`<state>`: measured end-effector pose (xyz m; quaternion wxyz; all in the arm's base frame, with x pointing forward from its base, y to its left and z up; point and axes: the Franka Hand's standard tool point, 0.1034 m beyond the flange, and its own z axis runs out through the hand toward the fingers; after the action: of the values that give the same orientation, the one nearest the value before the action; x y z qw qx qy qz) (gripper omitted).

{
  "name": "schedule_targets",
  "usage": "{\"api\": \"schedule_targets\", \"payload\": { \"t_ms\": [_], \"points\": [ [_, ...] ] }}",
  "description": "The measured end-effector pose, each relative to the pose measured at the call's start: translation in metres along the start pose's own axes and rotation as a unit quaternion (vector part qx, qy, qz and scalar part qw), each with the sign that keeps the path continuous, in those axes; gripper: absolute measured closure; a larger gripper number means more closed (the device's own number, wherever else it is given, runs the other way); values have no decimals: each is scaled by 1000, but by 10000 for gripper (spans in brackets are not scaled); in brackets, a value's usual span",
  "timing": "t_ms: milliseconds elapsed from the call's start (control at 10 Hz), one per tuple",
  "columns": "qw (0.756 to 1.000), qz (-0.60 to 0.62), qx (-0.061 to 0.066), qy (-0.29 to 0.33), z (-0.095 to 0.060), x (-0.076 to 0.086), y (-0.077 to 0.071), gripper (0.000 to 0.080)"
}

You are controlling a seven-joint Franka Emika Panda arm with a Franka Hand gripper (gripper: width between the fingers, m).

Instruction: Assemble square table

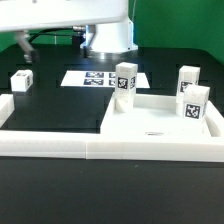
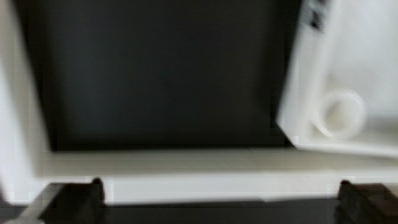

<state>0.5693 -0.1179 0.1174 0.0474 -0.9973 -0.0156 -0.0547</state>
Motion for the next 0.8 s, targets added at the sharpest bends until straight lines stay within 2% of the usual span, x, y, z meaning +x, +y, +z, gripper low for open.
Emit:
{"api": "schedule_targets", "payload": {
  "t_ms": [100,200,300,700,800],
  "points": [
    [1000,-3,3,-13,1,-19,27,151],
    [1000,14,1,-17,4,-28,45,151],
    [1000,16,-10,-12,10,-31,50,151],
    [1000,16,-9,-13,10,-31,50,151],
    [1000,19,-7,-17,13,-38,55,151]
  ]
}}
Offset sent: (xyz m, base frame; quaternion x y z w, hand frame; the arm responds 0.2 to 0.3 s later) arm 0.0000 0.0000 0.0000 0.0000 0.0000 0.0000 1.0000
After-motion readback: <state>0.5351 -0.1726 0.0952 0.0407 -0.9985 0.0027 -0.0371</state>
